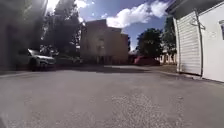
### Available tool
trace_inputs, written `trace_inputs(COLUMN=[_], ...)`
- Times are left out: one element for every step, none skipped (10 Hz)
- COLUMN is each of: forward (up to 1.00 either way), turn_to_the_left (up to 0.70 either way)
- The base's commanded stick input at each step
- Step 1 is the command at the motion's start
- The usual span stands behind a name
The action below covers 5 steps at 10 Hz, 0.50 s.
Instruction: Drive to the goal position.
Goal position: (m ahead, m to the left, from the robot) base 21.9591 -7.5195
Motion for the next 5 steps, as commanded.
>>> trace_inputs(forward=[0.85,0.85,0.85,0.85,0.85], turn_to_the_left=[0.0,0.0,0.0,0.0,0.0])
